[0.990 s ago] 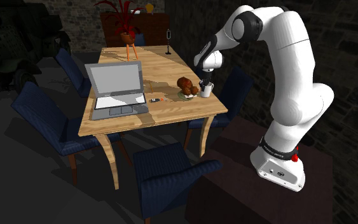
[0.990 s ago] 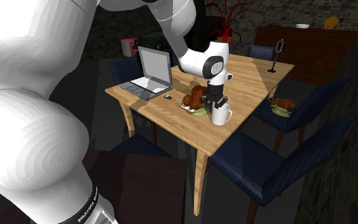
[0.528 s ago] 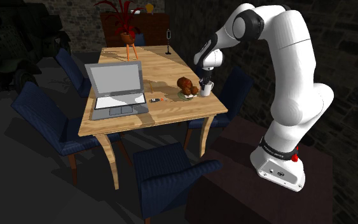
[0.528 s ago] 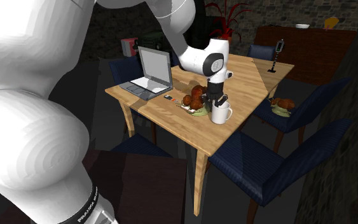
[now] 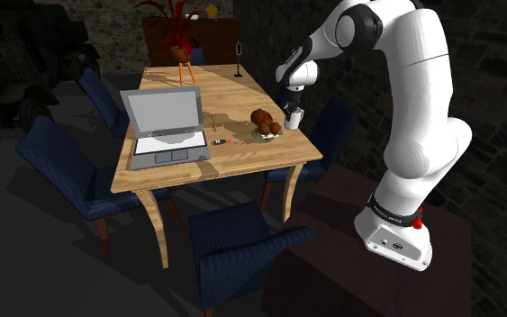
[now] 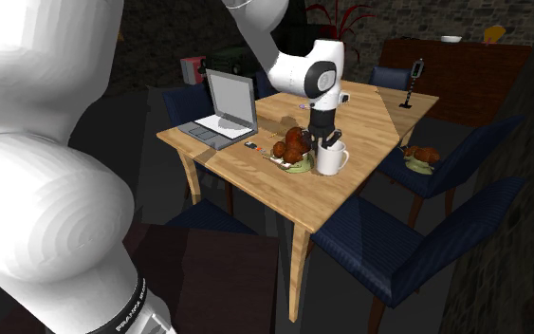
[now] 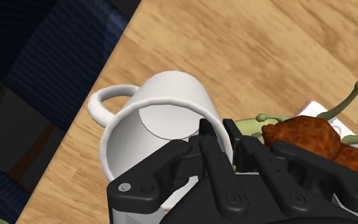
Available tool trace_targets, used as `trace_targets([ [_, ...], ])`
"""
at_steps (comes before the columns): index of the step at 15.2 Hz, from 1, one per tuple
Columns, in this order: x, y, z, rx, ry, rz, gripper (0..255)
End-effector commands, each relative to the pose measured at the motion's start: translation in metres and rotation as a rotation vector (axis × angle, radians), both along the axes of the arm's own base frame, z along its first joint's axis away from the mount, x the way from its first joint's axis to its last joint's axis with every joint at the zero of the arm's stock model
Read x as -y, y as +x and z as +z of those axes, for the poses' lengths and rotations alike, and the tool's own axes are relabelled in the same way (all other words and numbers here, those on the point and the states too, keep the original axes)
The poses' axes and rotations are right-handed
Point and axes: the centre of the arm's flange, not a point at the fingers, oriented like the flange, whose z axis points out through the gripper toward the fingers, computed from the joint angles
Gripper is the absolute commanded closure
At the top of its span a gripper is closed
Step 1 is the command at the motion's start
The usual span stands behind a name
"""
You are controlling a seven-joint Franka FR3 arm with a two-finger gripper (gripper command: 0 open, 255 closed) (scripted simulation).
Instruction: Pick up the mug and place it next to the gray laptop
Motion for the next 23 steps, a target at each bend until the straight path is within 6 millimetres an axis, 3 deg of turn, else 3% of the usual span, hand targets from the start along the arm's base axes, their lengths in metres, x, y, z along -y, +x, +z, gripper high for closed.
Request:
trace_targets([
  [1, 0.000, 0.000, 0.011, 0.000, 0.000, 0.000, 255],
  [23, 0.000, 0.000, 0.127, 0.000, 0.000, 0.000, 255],
])
